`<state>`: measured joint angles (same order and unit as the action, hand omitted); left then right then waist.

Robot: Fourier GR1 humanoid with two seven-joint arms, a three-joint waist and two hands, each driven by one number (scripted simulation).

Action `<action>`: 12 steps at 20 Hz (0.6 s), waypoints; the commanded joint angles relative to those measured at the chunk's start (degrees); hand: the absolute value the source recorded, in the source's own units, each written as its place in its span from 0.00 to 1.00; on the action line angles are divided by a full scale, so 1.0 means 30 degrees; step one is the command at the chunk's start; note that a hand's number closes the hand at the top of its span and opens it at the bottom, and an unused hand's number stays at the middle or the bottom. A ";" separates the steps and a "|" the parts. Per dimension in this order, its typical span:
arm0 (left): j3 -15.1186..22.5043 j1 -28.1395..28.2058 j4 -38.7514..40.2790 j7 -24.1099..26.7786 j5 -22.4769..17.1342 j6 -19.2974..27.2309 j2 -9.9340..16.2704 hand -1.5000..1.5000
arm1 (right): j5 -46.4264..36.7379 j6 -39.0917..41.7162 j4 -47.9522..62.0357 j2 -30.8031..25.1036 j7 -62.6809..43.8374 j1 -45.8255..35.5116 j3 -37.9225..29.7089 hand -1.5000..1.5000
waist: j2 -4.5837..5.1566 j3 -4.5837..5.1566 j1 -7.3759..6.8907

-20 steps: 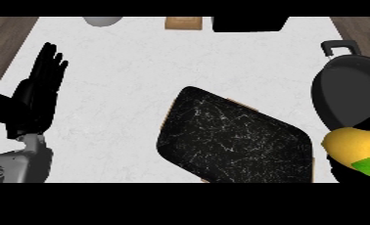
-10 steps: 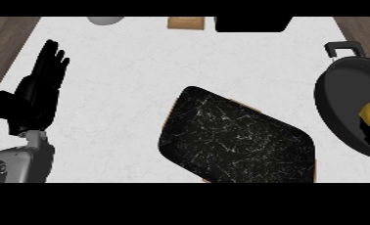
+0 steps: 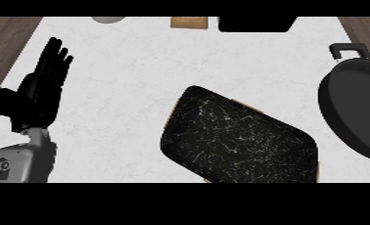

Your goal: Pick the lemon from the tray and place it in the pot

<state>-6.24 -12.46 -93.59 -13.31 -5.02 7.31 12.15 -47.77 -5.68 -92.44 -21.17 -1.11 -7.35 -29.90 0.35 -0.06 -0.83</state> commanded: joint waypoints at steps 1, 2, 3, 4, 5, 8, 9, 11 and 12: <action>-0.0084 0.0266 0.0577 0.1066 0.0201 -0.0037 -0.0248 0.50 | -0.1467 -0.2440 0.5374 -0.0915 0.1805 -0.1704 0.0152 1.00 | -0.0017 0.0003 -0.0006; 0.0143 -0.0263 0.0175 -0.0024 0.0017 -0.0073 -0.0226 0.50 | -0.2200 -0.4038 0.6625 0.0253 0.2052 -0.2195 0.0938 1.00 | 0.0000 -0.0009 -0.0105; 0.0182 0.0424 -0.1078 -0.0591 0.0070 -0.0057 -0.0118 0.50 | -0.1337 -0.2365 0.7271 -0.1878 0.1596 -0.3296 -0.0009 1.00 | -0.0076 0.0005 0.0005; -0.0370 0.0715 0.0423 0.0634 -0.0029 -0.0525 0.0111 0.50 | -0.1211 -0.3102 0.7608 -0.1193 0.2715 -0.2091 0.0186 1.00 | -0.0072 0.0010 0.0128; -0.0206 -0.0380 0.0909 0.0558 0.0195 -0.0163 -0.0027 0.50 | -0.1811 -0.3972 1.0588 -0.1590 0.2837 -0.4088 0.0263 1.00 | 0.0031 -0.0008 -0.0102; -0.0535 0.0397 0.0043 0.0377 -0.0128 -0.0466 0.0263 0.50 | 0.0904 -0.2188 1.2366 -0.2236 0.3271 -0.4491 -0.1241 1.00 | -0.0029 -0.0008 -0.0045; -0.0665 -0.0521 0.0728 0.0267 -0.0592 -0.0842 0.0340 0.50 | 0.0388 -0.2225 1.3424 -0.1955 0.2948 -0.4914 -0.0759 0.00 | 0.0009 -0.0007 -0.0041; 0.0232 -0.0476 0.0645 0.0123 0.0415 0.0114 -0.0484 0.50 | 0.1636 -0.1426 1.5343 -0.2375 0.4131 -0.5845 -0.1278 0.00 | 0.0053 -0.0031 -0.0105; 0.0140 0.0403 0.0283 0.0582 0.0453 -0.0215 -0.0256 0.50 | 0.2333 -0.0572 1.5575 -0.2671 0.4613 -0.6022 -0.1468 0.00 | -0.0005 -0.0019 -0.0092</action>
<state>-6.74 -12.18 -92.68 -12.34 -4.90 6.29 12.03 -45.08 -10.77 -54.55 -27.30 9.08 -21.48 -32.64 0.35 -0.11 -1.01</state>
